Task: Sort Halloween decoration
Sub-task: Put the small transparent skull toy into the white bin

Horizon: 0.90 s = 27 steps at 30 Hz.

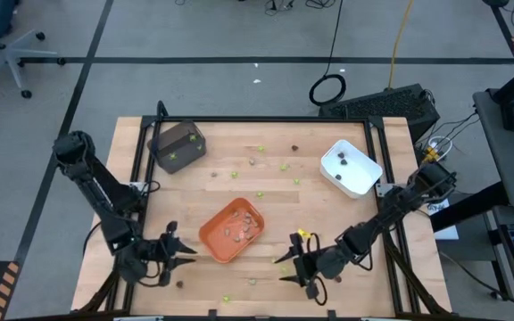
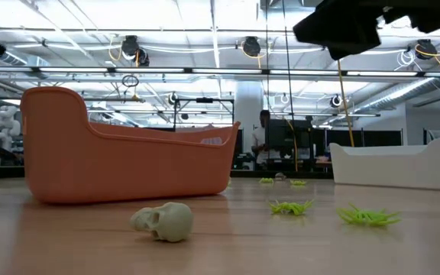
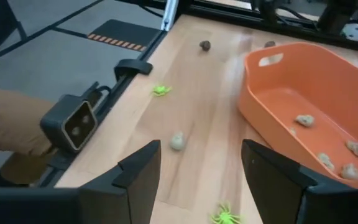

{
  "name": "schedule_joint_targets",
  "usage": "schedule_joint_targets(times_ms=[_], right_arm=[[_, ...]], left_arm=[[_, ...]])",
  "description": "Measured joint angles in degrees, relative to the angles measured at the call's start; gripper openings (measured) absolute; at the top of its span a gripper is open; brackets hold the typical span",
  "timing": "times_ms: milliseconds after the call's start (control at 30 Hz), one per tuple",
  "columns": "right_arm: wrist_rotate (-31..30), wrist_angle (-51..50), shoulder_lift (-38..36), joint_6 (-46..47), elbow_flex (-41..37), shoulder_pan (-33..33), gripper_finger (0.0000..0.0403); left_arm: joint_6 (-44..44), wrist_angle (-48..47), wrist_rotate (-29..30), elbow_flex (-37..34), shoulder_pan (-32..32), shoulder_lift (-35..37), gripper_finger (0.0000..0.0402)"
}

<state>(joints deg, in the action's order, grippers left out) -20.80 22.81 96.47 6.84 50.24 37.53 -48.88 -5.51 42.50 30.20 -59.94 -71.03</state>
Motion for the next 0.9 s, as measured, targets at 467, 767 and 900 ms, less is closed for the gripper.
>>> schedule_joint_targets(times_ms=[467,767,900], right_arm=[[0.0,-2.6,0.0,0.0,0.0,1.6,0.0208],[-0.1,-5.2,0.0,0.0,0.0,1.6,0.0208],[-0.1,-5.3,0.0,0.0,0.0,1.6,0.0208]], left_arm=[[-32.7,-47.1,-20.5,13.6,1.0,1.6,0.0102],[-40.8,-50.5,-27.0,13.3,0.6,-0.7,0.0110],[-41.6,-50.6,-27.1,13.3,0.6,-3.8,0.0143]])
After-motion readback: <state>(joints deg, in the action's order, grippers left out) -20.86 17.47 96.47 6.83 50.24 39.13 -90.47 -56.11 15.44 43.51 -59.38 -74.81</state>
